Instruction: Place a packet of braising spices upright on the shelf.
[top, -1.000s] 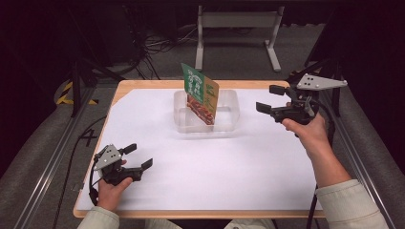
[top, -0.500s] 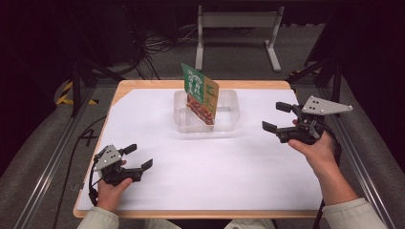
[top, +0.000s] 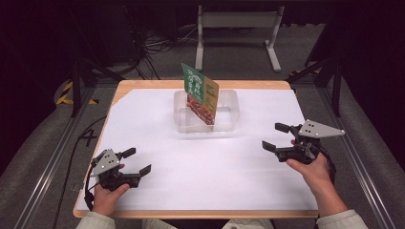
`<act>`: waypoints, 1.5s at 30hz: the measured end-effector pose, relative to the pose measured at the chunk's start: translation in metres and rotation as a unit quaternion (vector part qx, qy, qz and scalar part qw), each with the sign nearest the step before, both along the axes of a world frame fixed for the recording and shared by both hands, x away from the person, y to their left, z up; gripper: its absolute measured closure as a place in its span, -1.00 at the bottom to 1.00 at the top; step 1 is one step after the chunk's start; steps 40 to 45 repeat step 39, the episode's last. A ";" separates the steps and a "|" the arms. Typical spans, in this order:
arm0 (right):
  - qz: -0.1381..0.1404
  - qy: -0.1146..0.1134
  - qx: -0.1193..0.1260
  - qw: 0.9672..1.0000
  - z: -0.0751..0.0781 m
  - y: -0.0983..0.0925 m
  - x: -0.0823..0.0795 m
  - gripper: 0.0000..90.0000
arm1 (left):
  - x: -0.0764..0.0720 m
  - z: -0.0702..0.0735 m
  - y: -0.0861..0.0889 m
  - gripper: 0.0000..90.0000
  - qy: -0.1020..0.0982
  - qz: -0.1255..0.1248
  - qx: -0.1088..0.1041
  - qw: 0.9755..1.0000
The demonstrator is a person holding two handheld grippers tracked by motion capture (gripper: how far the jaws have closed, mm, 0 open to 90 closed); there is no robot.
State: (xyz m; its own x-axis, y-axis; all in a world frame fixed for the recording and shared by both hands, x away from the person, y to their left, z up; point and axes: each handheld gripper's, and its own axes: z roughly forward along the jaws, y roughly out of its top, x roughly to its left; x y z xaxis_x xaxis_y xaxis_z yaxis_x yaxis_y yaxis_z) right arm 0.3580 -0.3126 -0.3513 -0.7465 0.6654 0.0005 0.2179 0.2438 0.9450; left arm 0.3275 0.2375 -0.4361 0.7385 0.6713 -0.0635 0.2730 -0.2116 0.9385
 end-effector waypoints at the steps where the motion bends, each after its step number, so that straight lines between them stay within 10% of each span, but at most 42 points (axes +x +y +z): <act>1: -0.001 0.004 0.001 1.000 -0.004 0.000 0.000 -0.67 | 0.000 0.000 0.000 -0.69 0.001 0.000 0.000 1.000; 21: -0.016 0.027 0.004 0.999 -0.070 -0.001 -0.008 -0.64 | -0.001 -0.001 0.002 -0.69 0.002 -0.005 -0.003 1.000; 45: -0.032 0.043 -0.003 0.999 -0.089 -0.007 -0.007 -0.61 | 0.003 -0.002 0.000 -0.69 0.003 -0.006 -0.003 1.000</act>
